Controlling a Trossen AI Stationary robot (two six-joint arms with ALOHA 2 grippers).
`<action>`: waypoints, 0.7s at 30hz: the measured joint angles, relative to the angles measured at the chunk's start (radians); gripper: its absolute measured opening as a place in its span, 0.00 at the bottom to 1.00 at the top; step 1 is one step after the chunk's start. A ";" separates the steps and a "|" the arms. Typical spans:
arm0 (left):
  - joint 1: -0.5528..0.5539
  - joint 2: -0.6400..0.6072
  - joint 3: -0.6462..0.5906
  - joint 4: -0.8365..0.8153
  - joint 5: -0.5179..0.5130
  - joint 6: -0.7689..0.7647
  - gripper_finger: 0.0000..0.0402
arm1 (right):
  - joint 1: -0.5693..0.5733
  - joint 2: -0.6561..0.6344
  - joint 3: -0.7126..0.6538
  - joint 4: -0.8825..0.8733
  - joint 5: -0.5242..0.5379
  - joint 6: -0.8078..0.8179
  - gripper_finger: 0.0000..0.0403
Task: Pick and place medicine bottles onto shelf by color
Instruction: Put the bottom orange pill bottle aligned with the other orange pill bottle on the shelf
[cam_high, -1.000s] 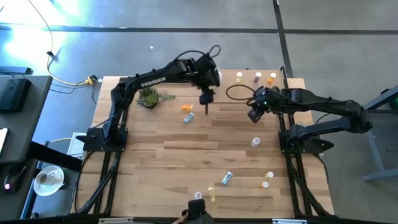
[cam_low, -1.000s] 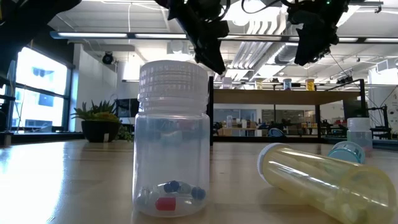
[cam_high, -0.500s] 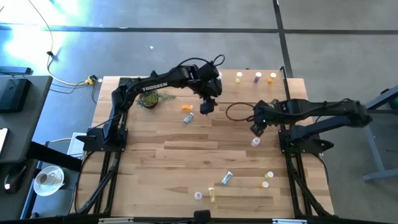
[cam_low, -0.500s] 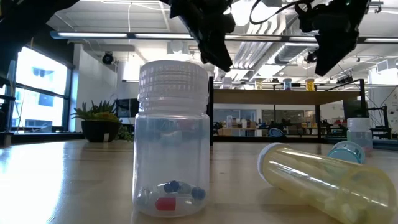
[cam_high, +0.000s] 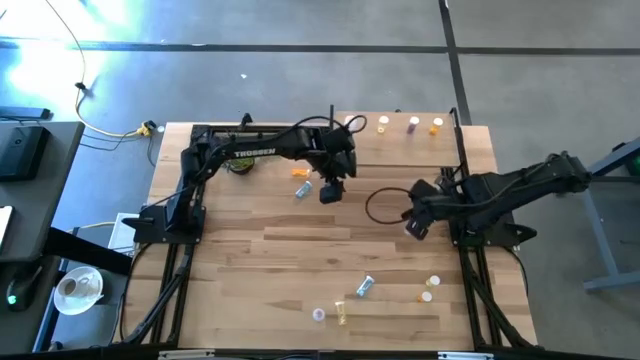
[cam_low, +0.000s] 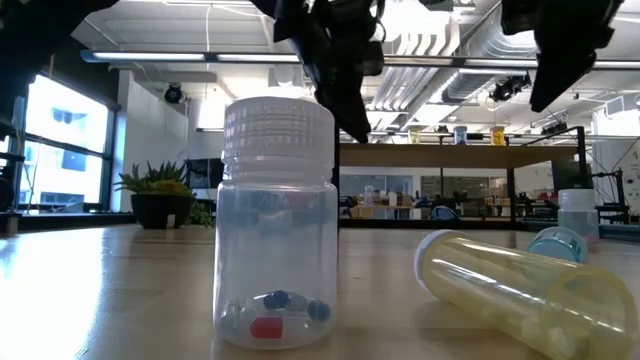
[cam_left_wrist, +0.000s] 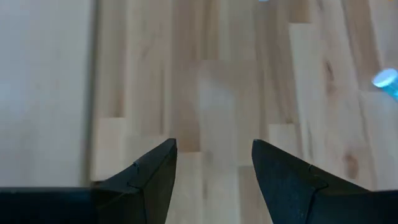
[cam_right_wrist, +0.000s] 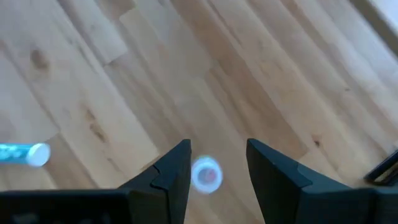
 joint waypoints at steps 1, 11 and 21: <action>-0.011 -0.011 -0.015 0.008 -0.001 0.000 0.50 | 0.020 0.000 0.000 -0.006 0.000 0.023 0.36; -0.074 -0.185 -0.284 0.244 0.001 -0.107 0.50 | 0.194 0.001 0.000 -0.021 -0.099 0.161 0.36; -0.170 -0.357 -0.560 0.559 -0.019 -0.267 0.50 | 0.375 0.002 0.000 -0.001 -0.151 0.390 0.36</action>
